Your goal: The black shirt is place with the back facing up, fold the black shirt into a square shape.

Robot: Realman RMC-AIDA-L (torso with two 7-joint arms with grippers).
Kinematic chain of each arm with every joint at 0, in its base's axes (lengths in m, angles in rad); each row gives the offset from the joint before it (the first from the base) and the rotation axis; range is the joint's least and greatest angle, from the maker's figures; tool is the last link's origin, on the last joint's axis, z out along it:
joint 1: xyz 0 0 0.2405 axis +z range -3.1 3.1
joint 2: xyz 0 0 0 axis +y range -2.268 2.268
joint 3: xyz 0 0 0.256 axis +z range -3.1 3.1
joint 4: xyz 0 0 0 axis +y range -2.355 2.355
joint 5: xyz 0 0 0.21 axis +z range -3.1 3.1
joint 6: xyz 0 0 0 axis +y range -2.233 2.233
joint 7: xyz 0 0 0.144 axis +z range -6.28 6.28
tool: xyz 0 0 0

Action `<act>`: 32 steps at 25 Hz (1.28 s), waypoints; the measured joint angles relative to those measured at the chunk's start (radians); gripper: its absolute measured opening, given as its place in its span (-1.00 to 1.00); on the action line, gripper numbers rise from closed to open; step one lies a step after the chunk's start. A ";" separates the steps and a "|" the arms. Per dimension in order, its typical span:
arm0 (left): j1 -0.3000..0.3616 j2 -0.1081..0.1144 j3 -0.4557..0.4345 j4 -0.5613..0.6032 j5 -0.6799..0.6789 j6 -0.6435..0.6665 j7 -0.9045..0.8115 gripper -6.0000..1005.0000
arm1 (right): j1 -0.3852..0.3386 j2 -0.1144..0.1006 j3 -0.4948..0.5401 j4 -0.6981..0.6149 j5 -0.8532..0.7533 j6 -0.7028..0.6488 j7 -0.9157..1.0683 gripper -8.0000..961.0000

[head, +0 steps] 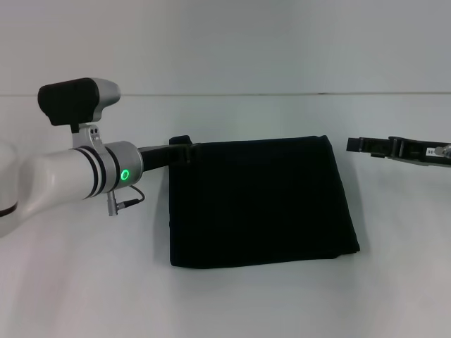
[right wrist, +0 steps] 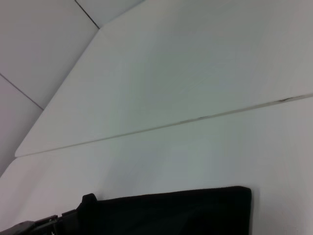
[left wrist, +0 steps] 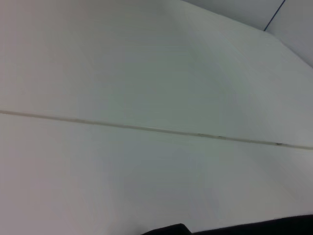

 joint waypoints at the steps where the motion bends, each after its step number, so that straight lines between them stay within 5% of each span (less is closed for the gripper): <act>1: -0.002 0.000 0.008 -0.002 0.000 -0.003 0.000 0.08 | 0.000 0.000 0.000 -0.001 0.000 0.000 0.000 0.65; 14: -0.006 0.005 0.029 0.019 -0.006 0.023 -0.013 -0.99 | 0.001 0.002 0.000 0.000 0.004 -0.001 -0.007 0.65; 27: 0.043 0.015 -0.001 0.098 -0.010 0.141 -0.060 -0.99 | 0.001 0.031 0.006 0.000 0.121 -0.040 -0.232 0.52; 32: 0.039 0.020 -0.023 0.100 -0.011 0.164 -0.060 -0.99 | 0.023 0.049 -0.008 0.014 0.139 -0.058 -0.369 0.11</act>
